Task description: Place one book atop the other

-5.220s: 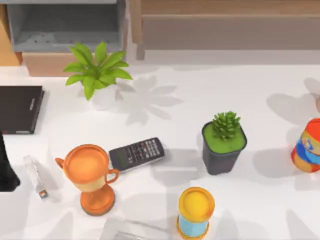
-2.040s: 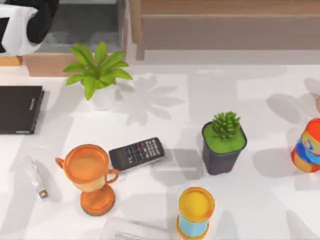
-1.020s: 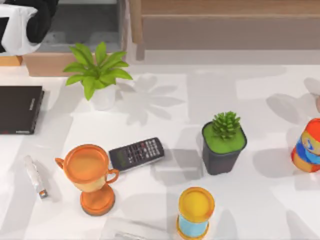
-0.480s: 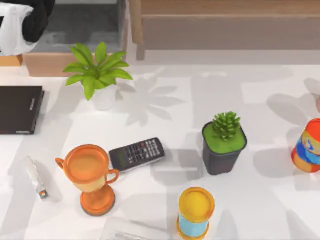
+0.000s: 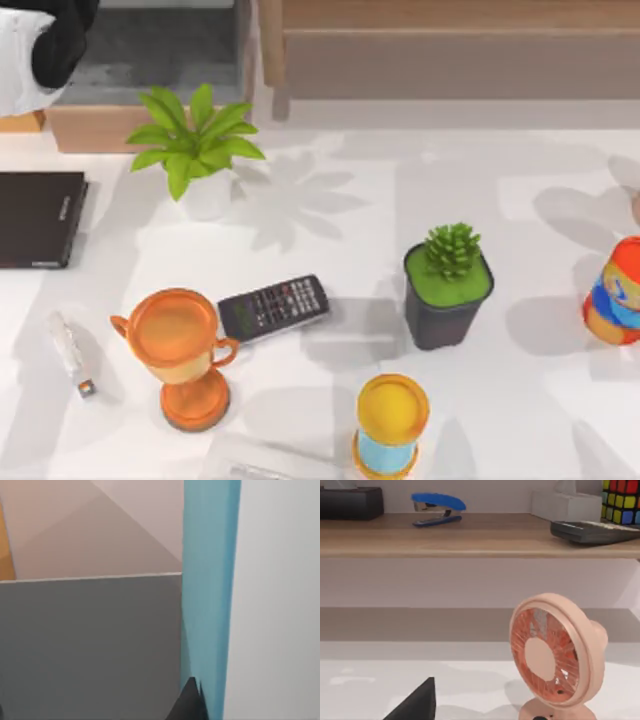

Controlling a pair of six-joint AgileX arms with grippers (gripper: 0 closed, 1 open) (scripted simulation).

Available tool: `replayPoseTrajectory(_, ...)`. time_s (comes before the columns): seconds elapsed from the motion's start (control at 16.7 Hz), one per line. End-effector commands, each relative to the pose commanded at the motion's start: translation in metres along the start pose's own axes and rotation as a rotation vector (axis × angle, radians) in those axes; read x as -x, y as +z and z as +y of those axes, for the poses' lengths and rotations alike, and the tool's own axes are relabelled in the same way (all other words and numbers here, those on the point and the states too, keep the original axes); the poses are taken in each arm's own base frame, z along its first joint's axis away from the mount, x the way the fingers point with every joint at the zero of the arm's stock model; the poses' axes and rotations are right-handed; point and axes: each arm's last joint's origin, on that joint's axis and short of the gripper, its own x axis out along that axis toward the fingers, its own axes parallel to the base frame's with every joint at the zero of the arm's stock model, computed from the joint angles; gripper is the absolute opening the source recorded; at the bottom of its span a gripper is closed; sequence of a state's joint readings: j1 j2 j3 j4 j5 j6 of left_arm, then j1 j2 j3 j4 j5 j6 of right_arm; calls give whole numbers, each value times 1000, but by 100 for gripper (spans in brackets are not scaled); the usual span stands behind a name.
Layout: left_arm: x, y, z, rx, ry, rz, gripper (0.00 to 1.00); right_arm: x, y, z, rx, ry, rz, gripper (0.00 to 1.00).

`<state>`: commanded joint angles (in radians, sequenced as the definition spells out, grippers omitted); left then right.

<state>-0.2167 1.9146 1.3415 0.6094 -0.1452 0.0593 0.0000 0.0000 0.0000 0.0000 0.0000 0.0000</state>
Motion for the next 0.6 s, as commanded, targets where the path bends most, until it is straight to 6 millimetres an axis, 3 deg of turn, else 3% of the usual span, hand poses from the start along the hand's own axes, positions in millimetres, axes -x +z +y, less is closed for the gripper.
replayPoseTrajectory(0.36,60,38,36,-376,-85,-172,0,0,0,0,0,0,0,100)
replayPoseTrajectory(0.6,109,33,77,-768,-63,-213,0,0,0,0,0,0,0,100)
